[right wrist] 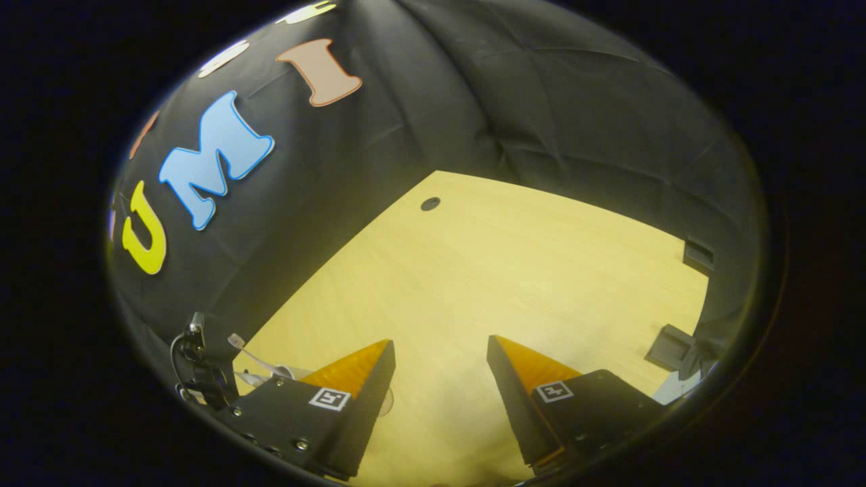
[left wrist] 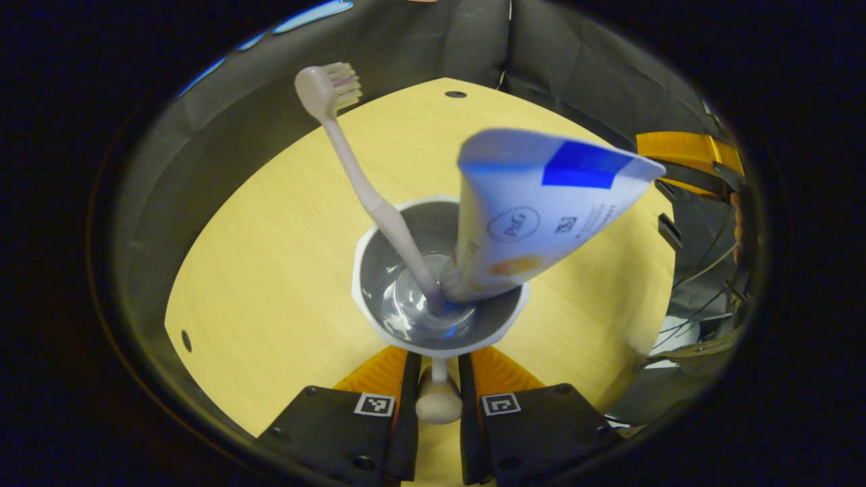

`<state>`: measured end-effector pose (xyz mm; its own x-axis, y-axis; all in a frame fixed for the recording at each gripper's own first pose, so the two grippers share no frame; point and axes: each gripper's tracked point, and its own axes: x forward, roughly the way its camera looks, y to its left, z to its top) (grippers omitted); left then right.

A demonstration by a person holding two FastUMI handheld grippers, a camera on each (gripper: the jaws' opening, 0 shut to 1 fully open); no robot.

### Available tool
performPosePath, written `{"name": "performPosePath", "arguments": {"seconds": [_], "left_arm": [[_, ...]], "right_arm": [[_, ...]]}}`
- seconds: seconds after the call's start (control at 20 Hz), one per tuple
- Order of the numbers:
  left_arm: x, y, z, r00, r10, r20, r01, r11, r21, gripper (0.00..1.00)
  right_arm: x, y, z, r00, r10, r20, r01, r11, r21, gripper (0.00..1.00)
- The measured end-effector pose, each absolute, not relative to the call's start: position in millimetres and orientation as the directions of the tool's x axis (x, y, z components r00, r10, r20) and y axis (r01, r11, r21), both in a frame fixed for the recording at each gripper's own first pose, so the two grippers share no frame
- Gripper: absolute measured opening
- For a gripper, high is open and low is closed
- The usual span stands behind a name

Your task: Put the toothbrush and toothpaste on the desktop into the cup, then pick up the cup and place it on the coaster on the desktop.

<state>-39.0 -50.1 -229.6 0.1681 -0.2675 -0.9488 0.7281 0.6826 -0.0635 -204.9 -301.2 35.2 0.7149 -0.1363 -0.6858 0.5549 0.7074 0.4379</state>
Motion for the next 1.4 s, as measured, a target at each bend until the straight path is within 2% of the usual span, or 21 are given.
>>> {"name": "performPosePath", "arguments": {"seconds": [0.35, 0.4, 0.45, 0.65, 0.7, 0.75, 1.15, 1.2, 1.25, 1.3, 1.35, 1.4], "left_arm": [[-37.9, -61.1, -234.3, 0.134, -0.278, -0.951, 0.751, 0.654, -0.085, 0.32], [-38.2, -60.8, -233.8, 0.131, -0.279, -0.952, 0.752, 0.653, -0.088, 0.27], [-38.5, -60.8, -233.9, 0.127, -0.277, -0.952, 0.754, 0.651, -0.089, 0.32], [-39.5, -58.8, -232.8, 0.119, -0.260, -0.958, 0.762, 0.642, -0.080, 0.32], [-39.5, -59.4, -233.3, 0.119, -0.257, -0.959, 0.763, 0.642, -0.078, 0.37], [-39.7, -61.7, -233.9, 0.119, -0.256, -0.959, 0.762, 0.642, -0.077, 0.32], [-37.4, -69.5, -235.1, 0.132, -0.256, -0.958, 0.759, 0.647, -0.068, 0.33], [-37.4, -69.4, -234.5, 0.132, -0.255, -0.958, 0.756, 0.650, -0.069, 0.38], [-37.8, -70.5, -235.2, 0.133, -0.257, -0.957, 0.753, 0.654, -0.071, 0.33], [-37.9, -70.9, -235.1, 0.134, -0.260, -0.956, 0.751, 0.656, -0.073, 0.33], [-37.9, -72.4, -234.8, 0.136, -0.265, -0.955, 0.751, 0.657, -0.075, 0.40], [-37.7, -73.2, -233.6, 0.140, -0.266, -0.954, 0.748, 0.660, -0.074, 0.41]], "right_arm": [[-219.1, -318.4, 28.7, 0.695, -0.166, -0.700, 0.599, 0.673, 0.435, 0.84], [-220.0, -319.6, 27.4, 0.693, -0.167, -0.701, 0.603, 0.668, 0.437, 0.84], [-221.5, -319.9, 26.5, 0.692, -0.168, -0.702, 0.606, 0.664, 0.438, 0.84], [-223.4, -317.7, 20.5, 0.689, -0.158, -0.707, 0.609, 0.654, 0.448, 0.84], [-223.9, -317.0, 19.6, 0.688, -0.153, -0.710, 0.609, 0.654, 0.449, 0.84], [-224.8, -316.5, 17.1, 0.686, -0.153, -0.712, 0.610, 0.654, 0.448, 0.84], [-230.8, -313.0, 8.8, 0.669, -0.149, -0.728, 0.624, 0.644, 0.442, 0.84], [-231.0, -312.9, 8.3, 0.668, -0.149, -0.729, 0.626, 0.643, 0.442, 0.84], [-232.0, -312.4, 7.4, 0.666, -0.148, -0.731, 0.627, 0.643, 0.441, 0.84], [-232.3, -311.6, 6.0, 0.665, -0.145, -0.733, 0.626, 0.643, 0.441, 0.84], [-233.5, -311.1, 4.3, 0.663, -0.142, -0.735, 0.626, 0.643, 0.441, 0.84], [-234.0, -310.3, 3.3, 0.663, -0.137, -0.736, 0.624, 0.645, 0.441, 0.84]]}}
